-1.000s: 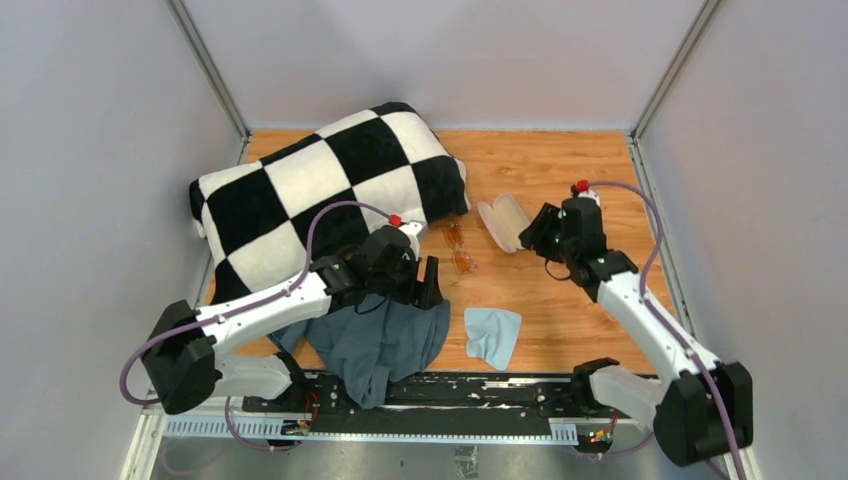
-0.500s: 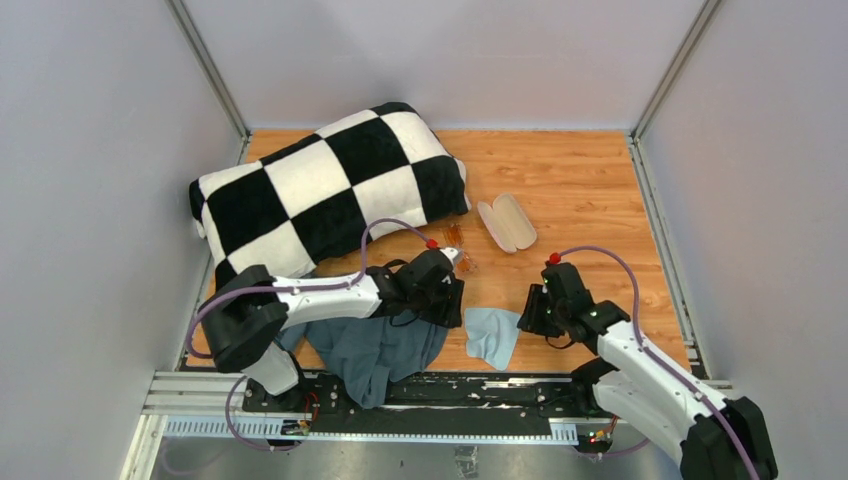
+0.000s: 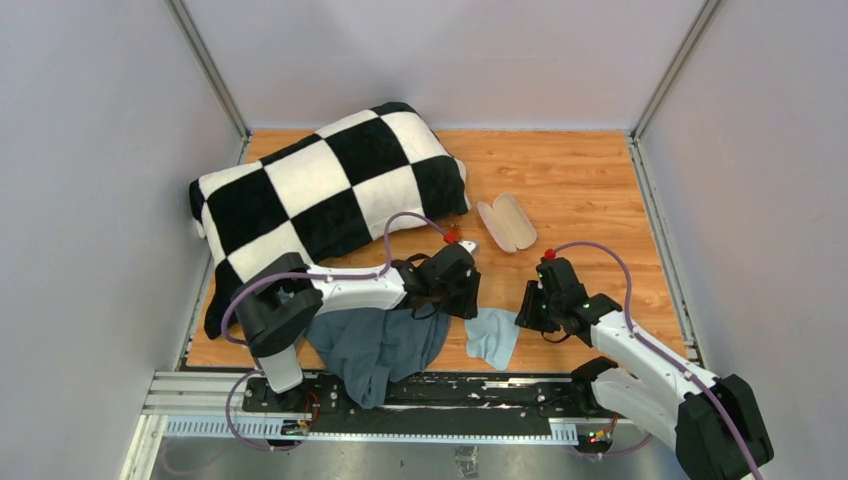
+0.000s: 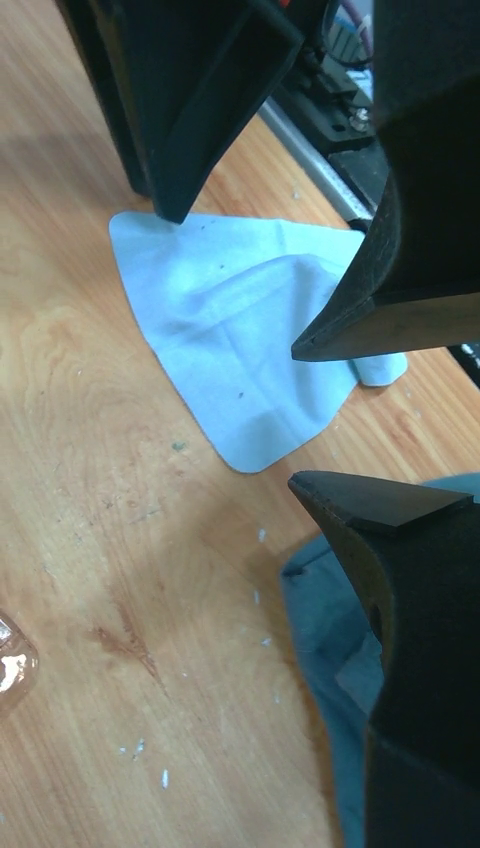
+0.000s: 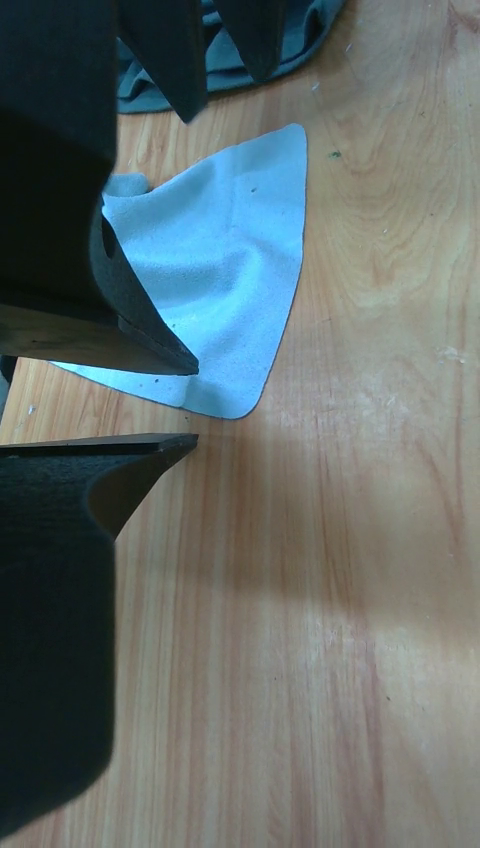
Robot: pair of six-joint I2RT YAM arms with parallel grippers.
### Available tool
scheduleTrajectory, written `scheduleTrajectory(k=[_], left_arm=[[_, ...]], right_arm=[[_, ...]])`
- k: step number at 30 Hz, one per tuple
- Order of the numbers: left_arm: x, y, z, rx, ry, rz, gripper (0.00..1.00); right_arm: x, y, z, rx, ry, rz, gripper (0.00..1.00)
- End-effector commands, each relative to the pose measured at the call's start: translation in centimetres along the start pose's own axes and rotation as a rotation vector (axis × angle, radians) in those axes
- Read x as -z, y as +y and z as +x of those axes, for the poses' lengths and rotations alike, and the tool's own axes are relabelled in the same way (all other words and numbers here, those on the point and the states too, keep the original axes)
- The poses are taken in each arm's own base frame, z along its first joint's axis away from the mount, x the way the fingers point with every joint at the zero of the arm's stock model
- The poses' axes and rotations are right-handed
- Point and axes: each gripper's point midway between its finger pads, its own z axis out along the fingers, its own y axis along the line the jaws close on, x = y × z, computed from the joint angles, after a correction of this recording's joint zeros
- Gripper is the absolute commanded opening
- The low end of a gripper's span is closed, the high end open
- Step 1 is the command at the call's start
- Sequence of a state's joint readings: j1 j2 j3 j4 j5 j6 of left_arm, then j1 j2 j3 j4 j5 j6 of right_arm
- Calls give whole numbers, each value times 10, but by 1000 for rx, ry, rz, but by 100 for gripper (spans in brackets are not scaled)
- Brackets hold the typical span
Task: Organize the sunglasses
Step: Fold the glasses cleaning cloth at the center of the board.
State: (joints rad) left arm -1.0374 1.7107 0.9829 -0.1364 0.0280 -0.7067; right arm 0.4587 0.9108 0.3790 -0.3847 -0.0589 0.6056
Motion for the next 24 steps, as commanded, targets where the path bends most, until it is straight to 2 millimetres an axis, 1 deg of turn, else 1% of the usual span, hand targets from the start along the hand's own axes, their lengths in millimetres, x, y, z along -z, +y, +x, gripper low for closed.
scheduleTrajectory(k=[1, 5, 9, 11, 16, 17, 24], left_arm=[[-15, 7, -3, -23, -5, -59, 49], [-21, 13, -4, -38, 0, -98, 49], [-26, 19, 1, -43, 17, -117, 46], [-29, 17, 4, -40, 27, -103, 45], [-35, 13, 7, -37, 45, -77, 37], [-36, 11, 6, -40, 46, -73, 34], [-40, 7, 9, -44, 68, -52, 27]], right_arm=[[0, -8, 7, 11, 20, 45, 33], [-1, -8, 7, 12, 21, 44, 33], [-1, -8, 7, 12, 25, 46, 33], [-1, -9, 8, 12, 30, 50, 33], [-3, -9, 8, 13, 36, 58, 32], [-3, -9, 7, 14, 36, 59, 31], [-4, -12, 5, 11, 35, 82, 31]])
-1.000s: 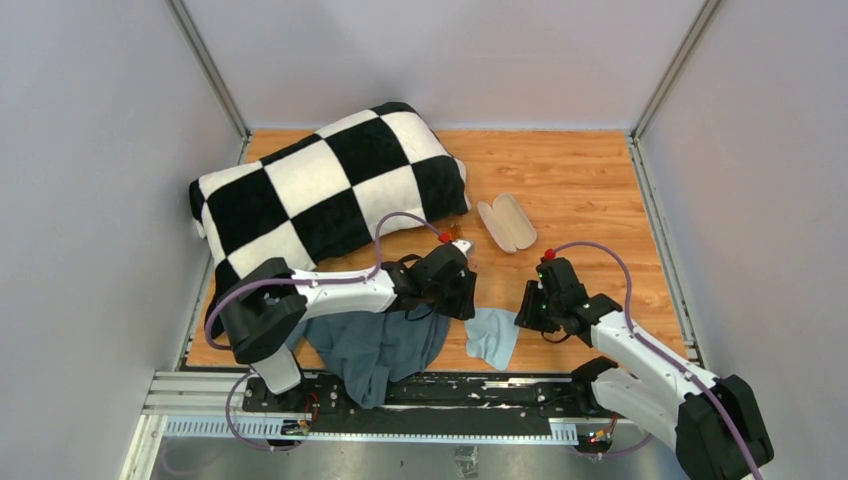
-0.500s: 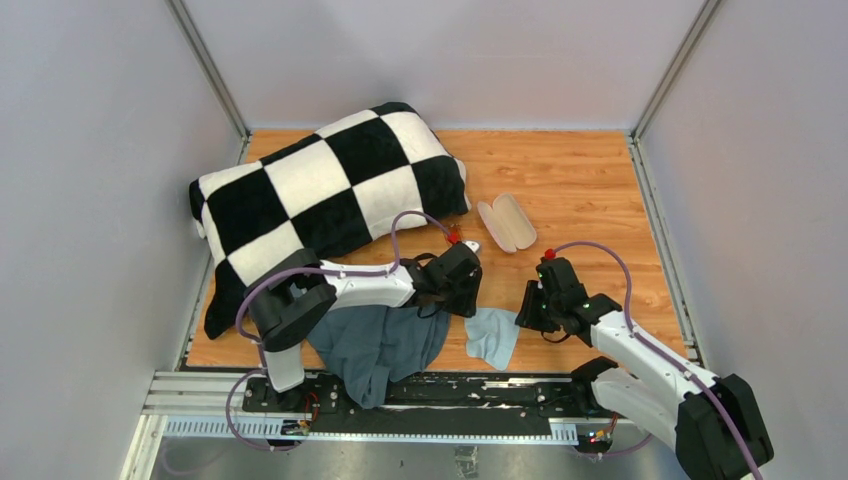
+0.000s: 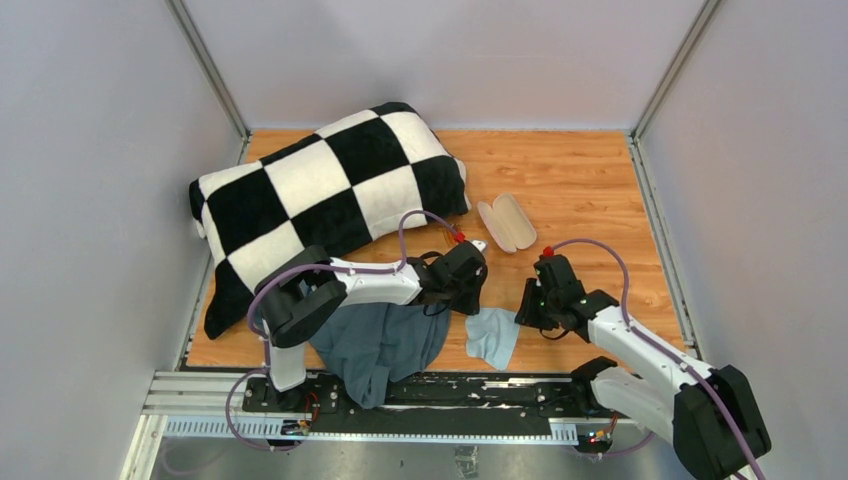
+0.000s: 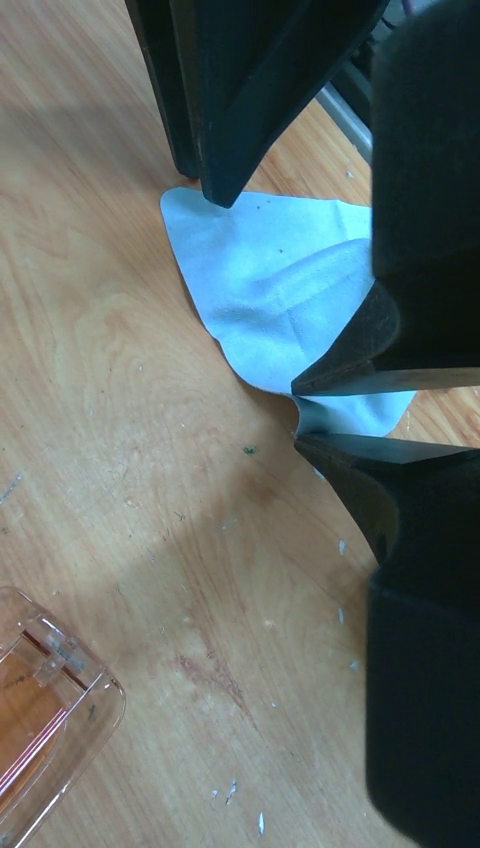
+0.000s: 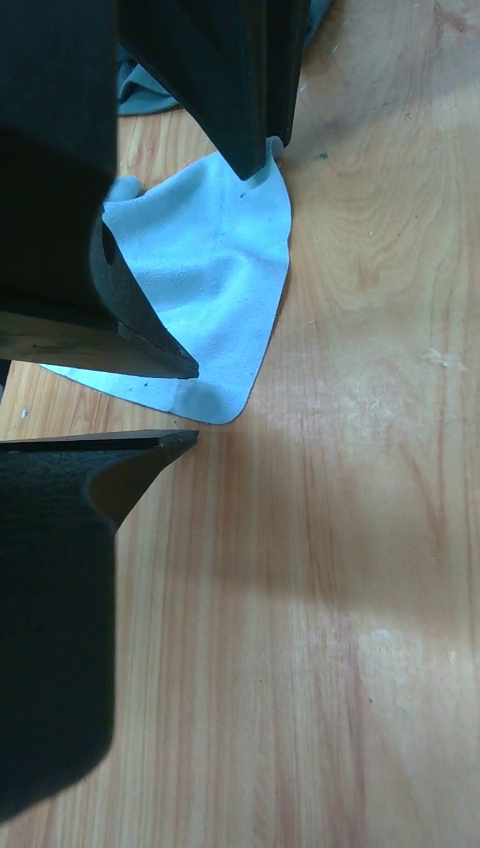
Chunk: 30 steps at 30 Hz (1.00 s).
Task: Organize the sunglasses
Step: Fold the glasses cleaning cloth at the center of the board.
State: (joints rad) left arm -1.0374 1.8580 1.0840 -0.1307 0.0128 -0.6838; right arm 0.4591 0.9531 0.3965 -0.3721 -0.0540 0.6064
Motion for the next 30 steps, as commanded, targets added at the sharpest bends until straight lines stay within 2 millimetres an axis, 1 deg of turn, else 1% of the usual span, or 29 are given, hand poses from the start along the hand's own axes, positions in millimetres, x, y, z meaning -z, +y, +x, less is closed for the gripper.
scheduleTrajectory(k=[1, 2, 3, 5, 8, 9, 10, 11, 13, 14, 16, 19, 21, 26, 30], left_arm=[[-7, 4, 13, -26, 46, -14, 24], [-6, 5, 13, -29, 48, -16, 23], [-6, 5, 13, -32, 48, -19, 22], [-5, 7, 13, -37, 50, -26, 18], [-2, 10, 13, -48, 51, -45, 17], [0, 12, 11, -54, 44, -57, 19], [2, 16, 8, -61, 32, -78, 23], [5, 19, 7, -67, 25, -97, 30], [11, 24, 2, -76, 5, -129, 39], [12, 26, 2, -80, 2, -138, 41], [15, 28, 1, -82, -4, -150, 43], [15, 29, 2, -76, -5, -152, 43], [11, 28, 4, -78, 5, -144, 42], [2, 13, 12, -54, 36, -51, 32], [2, 8, 13, -50, 39, -24, 29]], right_arm=[[-1, -13, 9, 9, 29, 75, 31], [-1, -14, 9, 6, 34, 78, 31], [-1, -19, 7, 6, 20, 112, 31], [-1, -21, 6, 7, 20, 125, 31], [-1, -21, 4, 13, 20, 135, 31], [-1, -21, 4, 16, 20, 138, 31], [-1, -21, 3, 19, 20, 139, 31], [-1, -21, 3, 19, 20, 140, 31], [-2, -21, 3, 20, 20, 142, 31], [-2, -21, 3, 21, 21, 144, 31], [-2, -21, 3, 21, 21, 144, 31], [-2, -21, 2, 21, 21, 143, 31], [-2, -21, 2, 22, 22, 144, 31], [-3, -21, 3, 24, 28, 143, 31], [-5, -18, 5, 34, 41, 136, 30]])
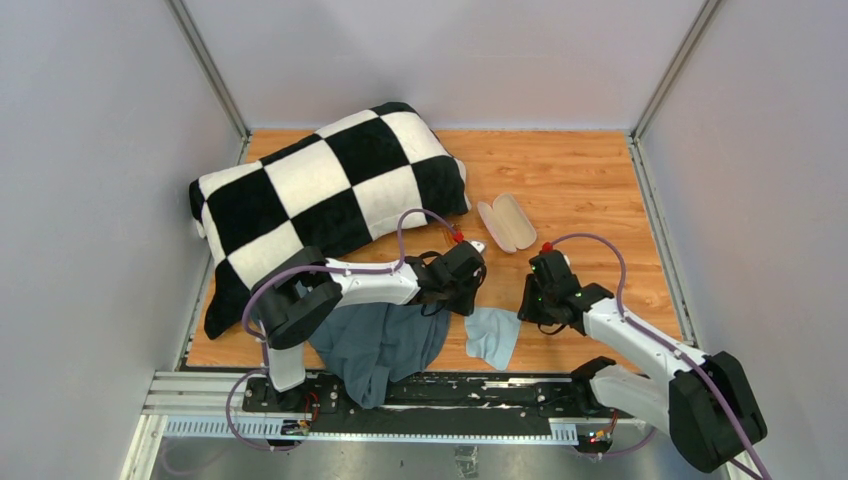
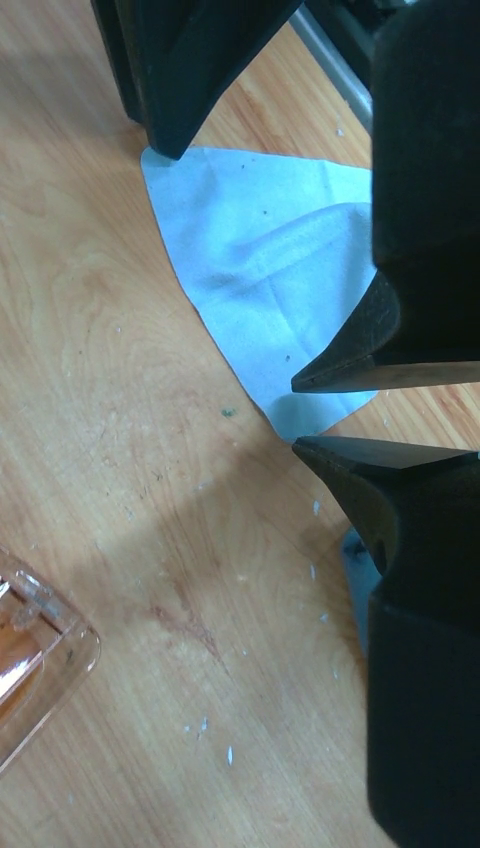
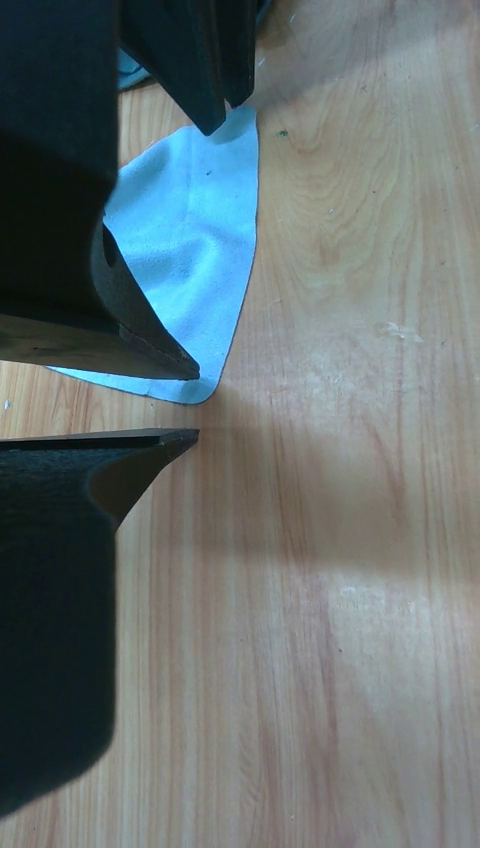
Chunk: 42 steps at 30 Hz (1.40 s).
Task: Organize the sunglasses
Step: Fold the glasses cleaning cloth at the center of the board.
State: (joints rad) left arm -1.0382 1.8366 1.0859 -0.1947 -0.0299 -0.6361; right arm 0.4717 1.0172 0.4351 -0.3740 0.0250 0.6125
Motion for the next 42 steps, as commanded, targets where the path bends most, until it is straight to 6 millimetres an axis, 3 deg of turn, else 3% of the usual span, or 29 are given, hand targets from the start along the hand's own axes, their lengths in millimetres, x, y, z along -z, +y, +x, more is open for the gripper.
scheduleTrajectory(k=[1, 12, 18, 21, 25, 32, 42], left_arm=[[-6, -7, 11, -5, 36, 41, 29], [-7, -9, 14, 1, 52, 54, 19], [-7, -12, 13, 2, 53, 63, 7], [-6, -13, 12, 0, 52, 64, 0], [-2, -14, 6, -16, 41, 63, 0], [29, -31, -25, -56, -46, 105, 0], [101, -63, -90, -151, -220, 172, 0]], right_arm=[[-2, -11, 15, 37, 59, 58, 30], [-5, -3, 18, 68, 70, 38, 24], [-6, 1, 20, 82, 80, 27, 13], [-4, 5, 18, 82, 73, 9, 0], [4, 8, 11, 80, 42, -5, 0], [38, 24, -19, 74, -83, -72, 0], [106, 46, -65, 134, -234, -158, 0]])
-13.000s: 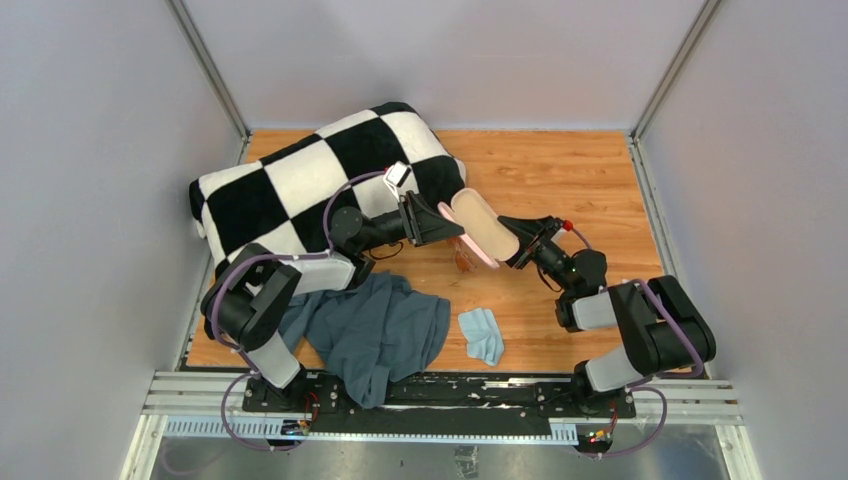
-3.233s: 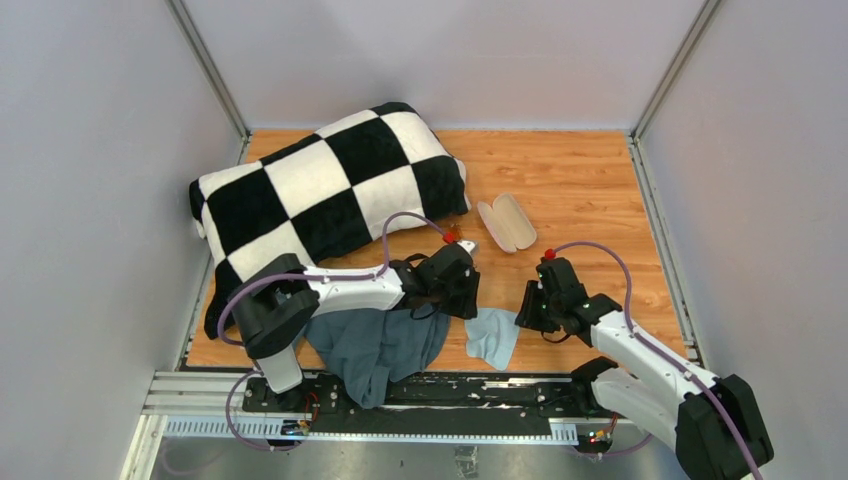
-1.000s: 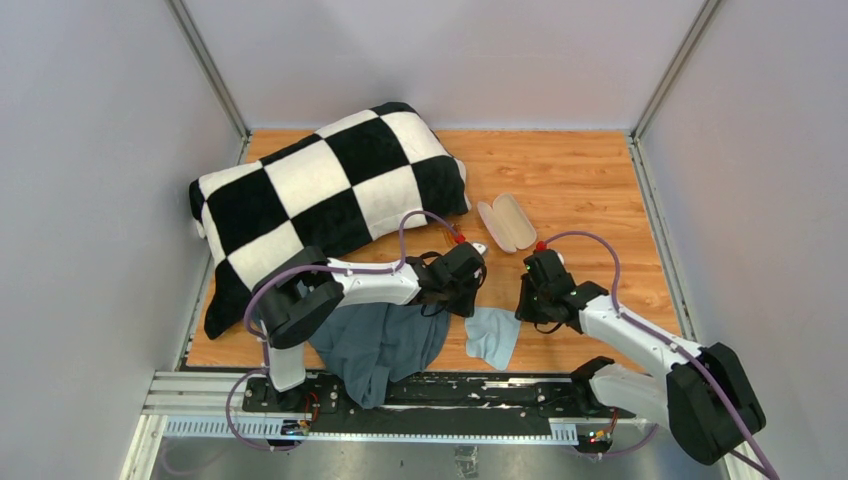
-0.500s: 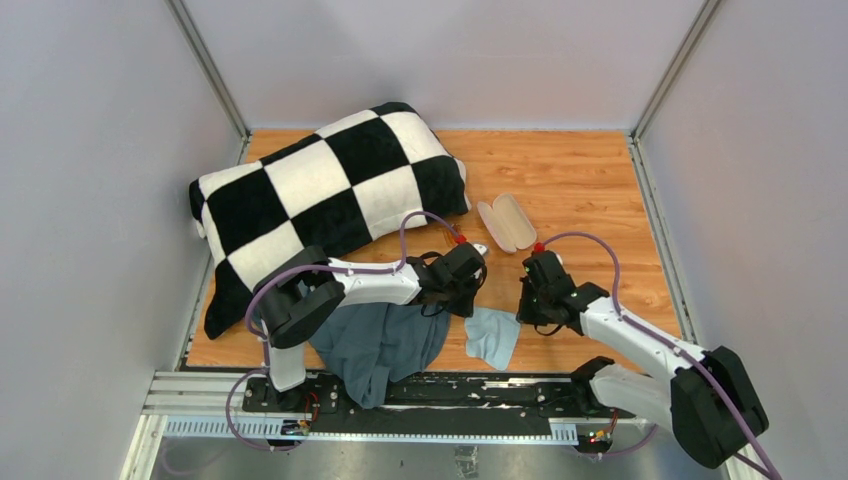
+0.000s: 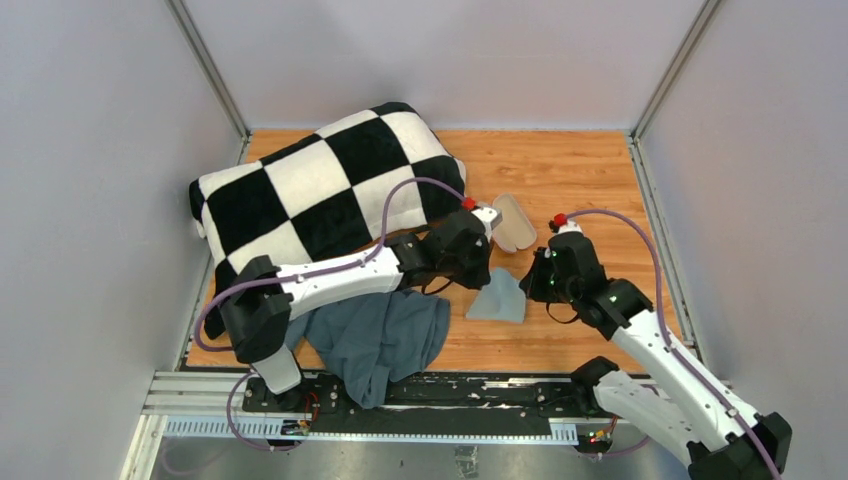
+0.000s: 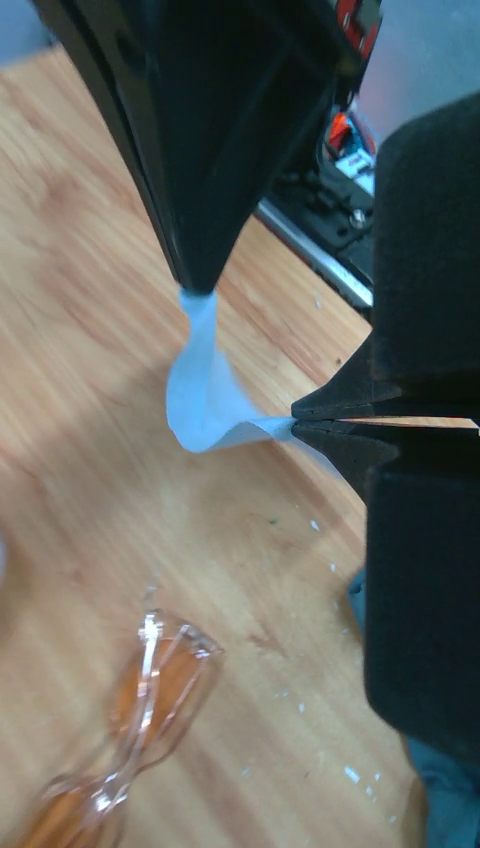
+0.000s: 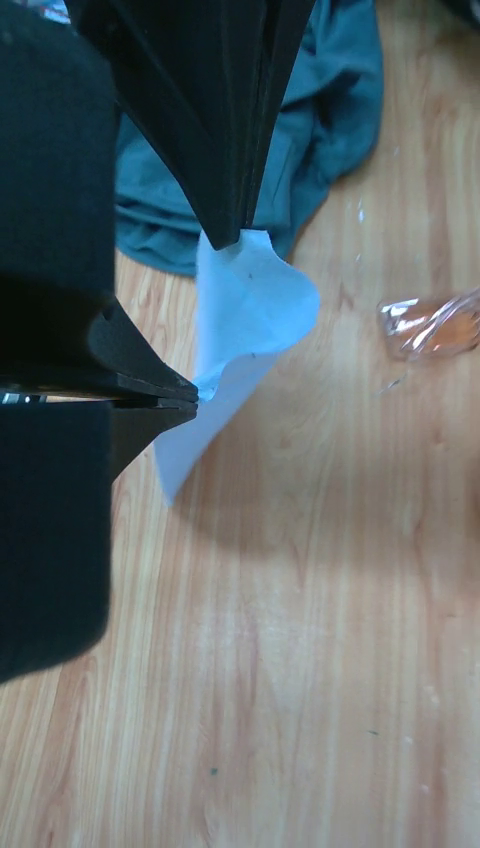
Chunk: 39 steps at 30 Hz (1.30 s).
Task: Organize the sunglasses
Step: Fold the glasses cleaning cloth at the center of the board.
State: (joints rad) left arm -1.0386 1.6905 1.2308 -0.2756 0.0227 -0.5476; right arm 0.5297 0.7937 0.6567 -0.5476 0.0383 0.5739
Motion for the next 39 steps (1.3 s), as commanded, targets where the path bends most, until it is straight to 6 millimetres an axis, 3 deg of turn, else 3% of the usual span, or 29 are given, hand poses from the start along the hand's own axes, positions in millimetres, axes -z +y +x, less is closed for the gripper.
scheduleTrajectory(k=[1, 7, 11, 17, 21, 26, 29, 35, 39], left_arm=[[33, -16, -31, -73, -75, 22, 0], [55, -20, -33, -63, -99, 48, 0], [65, -26, -16, -38, -70, 87, 0], [89, -53, 12, -60, -37, 134, 0], [90, -54, 29, -16, -8, 146, 0], [66, -37, 43, -30, 38, 69, 0], [37, -24, 51, -64, 77, 11, 0], [-22, 22, 60, -26, 155, -39, 0], [-45, 40, 55, -34, 179, -59, 0]], right_arm=[[27, 6, -14, 78, -10, -9, 0], [53, 17, -14, 110, -4, -90, 0], [74, 23, -4, 123, 10, -163, 0], [95, 35, 24, 67, 77, -286, 0], [94, 21, 39, 33, 101, -242, 0], [68, -1, 45, 41, 103, -127, 0], [45, -6, 42, 17, 99, -70, 0], [0, -37, 37, -24, 120, 178, 0], [-24, -42, 26, -6, 103, 237, 0]])
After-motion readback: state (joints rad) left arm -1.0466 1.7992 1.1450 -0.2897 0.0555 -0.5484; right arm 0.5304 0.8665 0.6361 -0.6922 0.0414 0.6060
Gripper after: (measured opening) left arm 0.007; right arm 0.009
